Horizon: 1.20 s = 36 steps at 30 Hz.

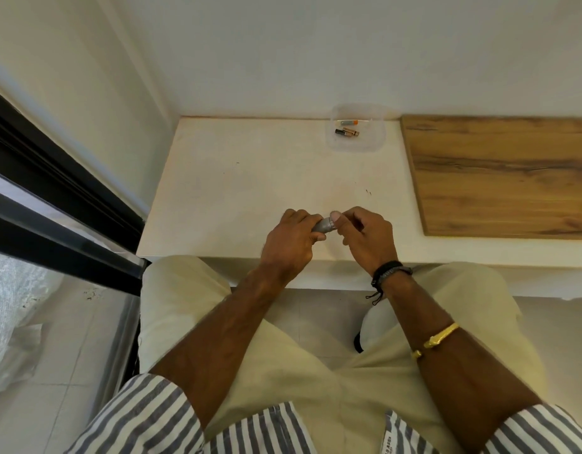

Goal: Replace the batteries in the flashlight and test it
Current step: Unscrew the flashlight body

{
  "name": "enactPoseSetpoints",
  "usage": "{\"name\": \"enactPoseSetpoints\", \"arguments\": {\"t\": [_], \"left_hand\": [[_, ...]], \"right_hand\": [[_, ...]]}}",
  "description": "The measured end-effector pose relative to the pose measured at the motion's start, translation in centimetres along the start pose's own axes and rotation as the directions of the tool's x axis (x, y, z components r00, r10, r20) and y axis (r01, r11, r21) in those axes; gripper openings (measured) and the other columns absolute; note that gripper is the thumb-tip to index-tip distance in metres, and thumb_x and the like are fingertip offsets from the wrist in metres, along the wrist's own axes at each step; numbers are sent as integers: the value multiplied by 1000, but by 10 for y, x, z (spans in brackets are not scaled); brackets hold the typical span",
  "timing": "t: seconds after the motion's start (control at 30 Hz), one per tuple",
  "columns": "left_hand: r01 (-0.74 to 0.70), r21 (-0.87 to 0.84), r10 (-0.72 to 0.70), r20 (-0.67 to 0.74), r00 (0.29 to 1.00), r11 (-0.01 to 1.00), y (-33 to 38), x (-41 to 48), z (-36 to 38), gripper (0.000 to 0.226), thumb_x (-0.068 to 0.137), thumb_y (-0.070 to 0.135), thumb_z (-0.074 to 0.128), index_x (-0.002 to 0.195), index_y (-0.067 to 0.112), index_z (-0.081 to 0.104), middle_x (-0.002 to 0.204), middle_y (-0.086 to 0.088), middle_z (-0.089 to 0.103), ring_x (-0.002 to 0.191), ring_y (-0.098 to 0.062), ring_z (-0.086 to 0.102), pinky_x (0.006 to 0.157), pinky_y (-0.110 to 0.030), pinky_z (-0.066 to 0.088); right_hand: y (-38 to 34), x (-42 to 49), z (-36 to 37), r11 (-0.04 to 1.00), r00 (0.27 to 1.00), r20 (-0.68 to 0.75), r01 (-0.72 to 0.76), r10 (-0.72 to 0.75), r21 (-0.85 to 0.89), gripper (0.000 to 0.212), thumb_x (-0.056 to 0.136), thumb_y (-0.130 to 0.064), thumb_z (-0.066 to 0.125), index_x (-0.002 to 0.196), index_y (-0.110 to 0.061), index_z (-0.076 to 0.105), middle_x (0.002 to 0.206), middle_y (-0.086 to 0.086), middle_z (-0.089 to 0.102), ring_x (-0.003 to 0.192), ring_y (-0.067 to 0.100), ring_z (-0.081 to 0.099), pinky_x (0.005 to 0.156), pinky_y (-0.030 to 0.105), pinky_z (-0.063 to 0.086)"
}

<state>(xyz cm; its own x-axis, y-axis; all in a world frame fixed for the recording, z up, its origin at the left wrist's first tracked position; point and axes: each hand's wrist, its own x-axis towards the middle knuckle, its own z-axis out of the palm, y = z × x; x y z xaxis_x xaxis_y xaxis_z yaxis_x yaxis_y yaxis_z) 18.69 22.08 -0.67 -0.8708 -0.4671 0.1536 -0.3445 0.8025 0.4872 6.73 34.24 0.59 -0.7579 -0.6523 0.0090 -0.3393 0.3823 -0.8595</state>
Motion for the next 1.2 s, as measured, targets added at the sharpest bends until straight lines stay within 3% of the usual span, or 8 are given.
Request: {"name": "enactPoseSetpoints", "arguments": {"t": [0.13, 0.3, 0.53, 0.7, 0.83, 1.03, 1.1, 1.2], "left_hand": [[12, 3, -12, 4, 1000, 1000, -3, -1, -1, 30, 99, 26, 55, 125, 12, 61, 112, -4, 64, 104, -20, 49, 79, -36, 49], [26, 4, -26, 3, 1000, 1000, -5, -1, 0, 30, 98, 23, 57, 126, 12, 61, 114, -6, 64, 104, -22, 49, 81, -36, 49], [-10, 24, 10, 2, 1000, 1000, -3, -1, 2, 29, 99, 25, 56, 125, 13, 61, 113, -4, 64, 104, -20, 50, 79, -35, 51], [-9, 13, 8, 11, 1000, 1000, -4, 0, 3, 30, 99, 25, 55, 126, 13, 60, 115, -4, 64, 105, -20, 50, 80, -36, 52], [2, 18, -3, 16, 1000, 1000, -4, 0, 2, 31, 99, 26, 56, 127, 12, 60, 116, -5, 64, 106, -21, 50, 82, -37, 52], [-30, 48, 29, 22, 999, 998, -4, 0, 2, 29, 100, 26, 54, 126, 14, 59, 116, -4, 63, 105, -20, 49, 78, -31, 46], [-41, 56, 40, 31, 999, 998, -5, -1, 2, 29, 100, 27, 53, 126, 14, 59, 115, -4, 63, 104, -19, 48, 77, -31, 47], [-31, 51, 29, 40, 999, 998, -5, 0, 3, 29, 100, 26, 53, 126, 15, 59, 116, -3, 62, 105, -19, 47, 77, -31, 47]], "right_hand": [[3, 1, -1, 995, 994, 72, 79, -83, 55, 13, 96, -20, 69, 106, -13, 73, 93, -3, 73, 83, 13, 69, 77, 33, 60], [5, 2, -6, 986, 978, 136, 152, -161, 73, 28, 91, -3, 70, 114, -19, 72, 110, -5, 72, 103, 11, 68, 88, 34, 58], [7, 2, 1, 998, 998, 61, 21, -25, 54, 20, 94, -38, 69, 107, -23, 72, 92, -12, 72, 84, 8, 69, 75, 24, 57], [11, 1, -2, 990, 989, 60, 135, -137, 29, 19, 92, -20, 74, 111, -17, 75, 98, -9, 71, 86, 0, 64, 74, 9, 48], [9, 2, -9, 981, 975, 113, 182, -189, 68, 33, 86, 1, 73, 112, -19, 75, 109, -5, 74, 96, 9, 66, 77, 22, 55], [8, 4, -5, 998, 999, 51, 9, -12, 68, 20, 93, -41, 69, 107, -27, 72, 93, -13, 73, 80, 4, 70, 70, 15, 54], [11, 3, -3, 999, 998, 47, 32, -34, 38, 18, 93, -40, 69, 100, -24, 74, 82, -15, 71, 69, 0, 68, 64, 13, 52], [12, 4, -4, 996, 995, 68, 72, -76, 51, 14, 92, -22, 74, 105, -17, 76, 88, -9, 73, 79, 8, 70, 73, 28, 60]]}}
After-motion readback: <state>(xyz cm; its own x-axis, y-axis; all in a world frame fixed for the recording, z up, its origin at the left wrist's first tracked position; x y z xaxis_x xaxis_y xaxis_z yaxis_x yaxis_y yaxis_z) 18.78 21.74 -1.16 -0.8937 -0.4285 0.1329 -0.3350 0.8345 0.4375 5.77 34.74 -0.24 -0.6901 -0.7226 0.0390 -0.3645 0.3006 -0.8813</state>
